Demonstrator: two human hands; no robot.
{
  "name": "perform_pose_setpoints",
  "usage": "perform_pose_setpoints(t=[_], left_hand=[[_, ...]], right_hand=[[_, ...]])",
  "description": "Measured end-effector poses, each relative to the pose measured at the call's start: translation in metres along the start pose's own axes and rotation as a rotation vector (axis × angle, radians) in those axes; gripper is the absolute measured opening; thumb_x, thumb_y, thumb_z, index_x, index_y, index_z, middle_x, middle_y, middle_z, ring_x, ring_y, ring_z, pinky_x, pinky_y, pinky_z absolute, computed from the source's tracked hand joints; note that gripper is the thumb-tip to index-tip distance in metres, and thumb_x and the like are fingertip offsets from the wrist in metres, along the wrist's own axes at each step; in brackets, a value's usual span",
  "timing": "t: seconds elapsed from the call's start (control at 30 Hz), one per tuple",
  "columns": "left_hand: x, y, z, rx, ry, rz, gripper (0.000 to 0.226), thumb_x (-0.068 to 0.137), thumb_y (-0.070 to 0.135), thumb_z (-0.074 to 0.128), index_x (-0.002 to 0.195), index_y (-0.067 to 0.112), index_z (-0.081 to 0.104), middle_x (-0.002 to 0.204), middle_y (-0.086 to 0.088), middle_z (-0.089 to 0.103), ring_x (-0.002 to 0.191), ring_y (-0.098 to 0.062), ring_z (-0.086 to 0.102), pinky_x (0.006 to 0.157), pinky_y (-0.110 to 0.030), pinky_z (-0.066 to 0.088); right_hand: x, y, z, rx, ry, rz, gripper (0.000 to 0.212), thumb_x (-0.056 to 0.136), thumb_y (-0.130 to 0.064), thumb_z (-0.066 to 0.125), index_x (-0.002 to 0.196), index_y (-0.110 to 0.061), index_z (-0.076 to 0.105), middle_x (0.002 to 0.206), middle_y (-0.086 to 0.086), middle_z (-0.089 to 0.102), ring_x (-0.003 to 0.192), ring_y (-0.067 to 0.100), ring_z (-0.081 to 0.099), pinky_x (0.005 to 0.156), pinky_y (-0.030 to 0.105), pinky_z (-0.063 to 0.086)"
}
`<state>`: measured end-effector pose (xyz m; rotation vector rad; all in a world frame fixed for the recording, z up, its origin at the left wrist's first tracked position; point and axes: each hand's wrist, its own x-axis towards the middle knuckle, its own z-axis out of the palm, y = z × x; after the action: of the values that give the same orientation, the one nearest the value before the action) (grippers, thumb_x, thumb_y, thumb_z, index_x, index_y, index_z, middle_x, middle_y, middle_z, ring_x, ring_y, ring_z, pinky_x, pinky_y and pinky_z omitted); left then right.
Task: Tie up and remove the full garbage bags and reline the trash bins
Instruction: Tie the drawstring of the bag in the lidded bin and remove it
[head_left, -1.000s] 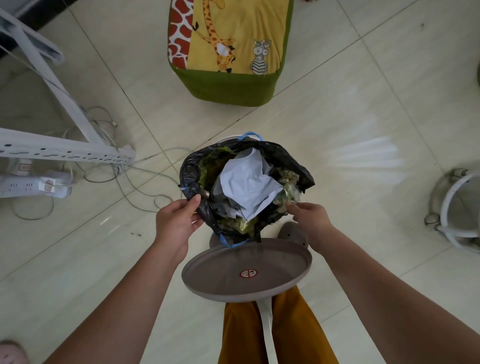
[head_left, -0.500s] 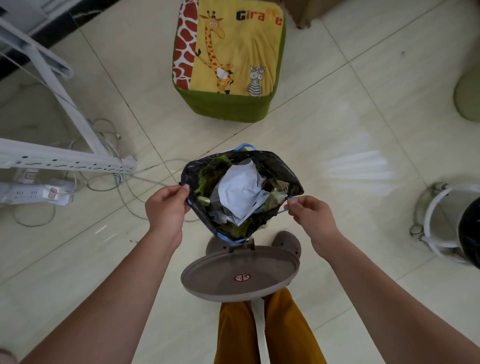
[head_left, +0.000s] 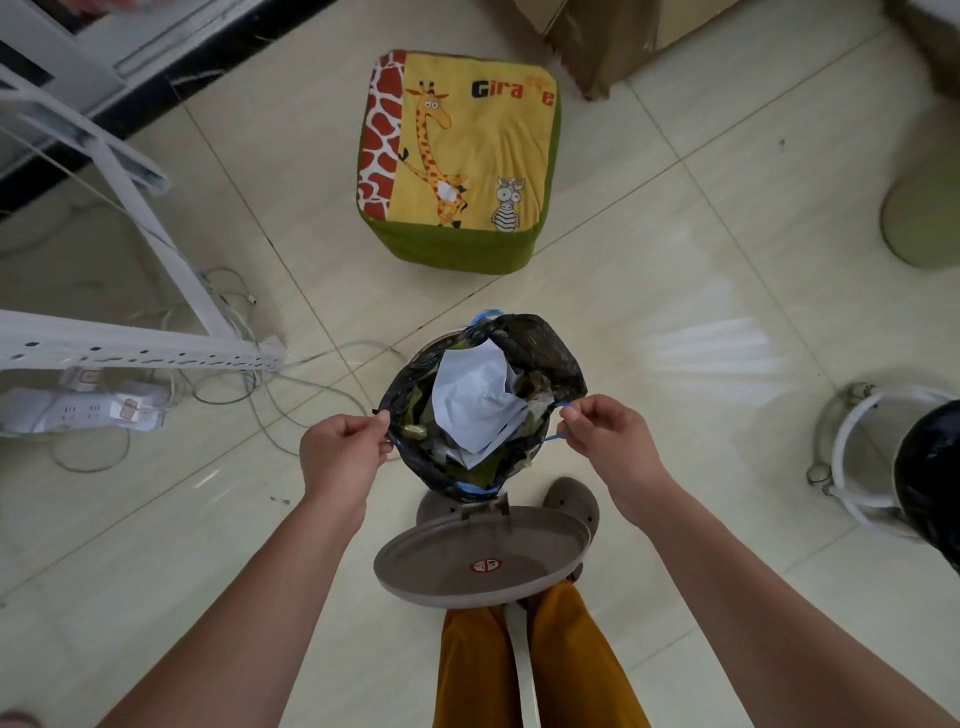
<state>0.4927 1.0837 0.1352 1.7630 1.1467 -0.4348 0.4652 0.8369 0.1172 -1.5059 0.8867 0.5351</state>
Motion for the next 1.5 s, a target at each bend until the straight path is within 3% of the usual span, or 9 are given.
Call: perform_pose_setpoints(t=[0.3,0.43,0.53,0.63,0.73,0.83,1.0,1.2,1.5], left_hand=[[-0.004,-0.002,0.008,0.192,-0.010,0.183,0.015,0.087,0.016,0.070,0.075,0.007,0.066,0.068,-0.006,0.067,0.061,-0.015,0.062,0.064,-0.027,0.050],[-0.003,0.000,0.004,0.172,-0.014,0.150,0.012,0.086,0.013,0.070,0.075,0.009,0.067,0.068,-0.007,0.067,0.061,-0.016,0.062,0.062,-0.025,0.049],[-0.002,0.003,0.002,0.120,-0.048,0.120,0.011,0.086,0.012,0.071,0.075,0.012,0.067,0.068,-0.006,0.068,0.058,-0.010,0.063,0.056,-0.018,0.049],[-0.002,0.004,0.002,0.015,-0.108,0.012,0.005,0.088,0.009,0.069,0.083,0.009,0.069,0.072,-0.006,0.068,0.061,-0.010,0.063,0.055,-0.014,0.050],[-0.001,0.002,0.003,-0.038,-0.163,-0.053,0.002,0.088,0.007,0.067,0.088,0.007,0.069,0.075,-0.006,0.068,0.067,-0.013,0.064,0.062,-0.021,0.051],[-0.004,-0.001,0.009,-0.060,-0.212,-0.074,0.006,0.088,0.004,0.066,0.085,0.009,0.067,0.078,-0.005,0.065,0.071,-0.016,0.062,0.063,-0.022,0.050],[-0.006,-0.001,0.015,-0.145,-0.281,-0.102,0.008,0.088,-0.002,0.063,0.085,0.005,0.064,0.081,-0.010,0.064,0.076,-0.020,0.063,0.063,-0.018,0.055],[-0.003,-0.002,0.017,-0.251,-0.347,-0.193,0.016,0.096,0.010,0.057,0.106,-0.001,0.062,0.091,-0.017,0.068,0.082,-0.023,0.066,0.074,-0.025,0.054],[0.006,-0.003,0.021,-0.170,-0.296,-0.160,0.007,0.087,0.009,0.068,0.082,0.005,0.066,0.074,-0.010,0.068,0.067,-0.018,0.065,0.068,-0.025,0.056]], right_hand=[[0.000,-0.004,0.012,0.096,-0.037,-0.033,0.024,0.097,-0.009,0.057,0.073,-0.013,0.059,0.060,-0.002,0.062,0.065,0.015,0.059,0.078,0.031,0.056],[-0.003,-0.002,0.014,0.124,-0.059,0.001,0.023,0.096,-0.006,0.057,0.073,-0.010,0.058,0.060,-0.002,0.056,0.057,0.012,0.051,0.059,0.020,0.051],[-0.004,-0.002,0.016,0.078,-0.076,0.016,0.019,0.096,-0.010,0.058,0.078,-0.009,0.060,0.068,0.005,0.057,0.060,0.016,0.053,0.062,0.027,0.053],[-0.004,-0.006,0.022,-0.408,0.004,-0.109,0.008,0.095,-0.013,0.057,0.100,-0.011,0.063,0.092,0.006,0.061,0.080,0.024,0.060,0.074,0.031,0.047],[-0.010,-0.008,0.044,-0.846,0.206,-0.369,0.040,0.088,-0.007,0.058,0.128,-0.012,0.052,0.123,0.010,0.044,0.111,0.030,0.041,0.088,0.031,0.034],[-0.013,-0.016,0.067,-0.784,0.161,-0.548,0.038,0.086,-0.010,0.064,0.123,-0.014,0.056,0.124,0.008,0.045,0.111,0.026,0.038,0.090,0.032,0.037],[-0.005,-0.016,0.099,-0.409,-0.283,-0.270,0.018,0.092,-0.017,0.065,0.107,-0.008,0.070,0.102,0.003,0.071,0.096,0.013,0.062,0.085,0.021,0.047],[0.000,-0.004,0.109,-0.310,-0.216,-0.221,0.012,0.086,-0.009,0.071,0.098,-0.006,0.071,0.087,0.002,0.070,0.076,0.008,0.061,0.066,0.003,0.044],[0.000,0.001,0.109,-0.384,-0.222,-0.253,0.004,0.088,-0.009,0.068,0.091,-0.006,0.069,0.077,-0.001,0.064,0.064,0.001,0.054,0.059,0.003,0.040]])
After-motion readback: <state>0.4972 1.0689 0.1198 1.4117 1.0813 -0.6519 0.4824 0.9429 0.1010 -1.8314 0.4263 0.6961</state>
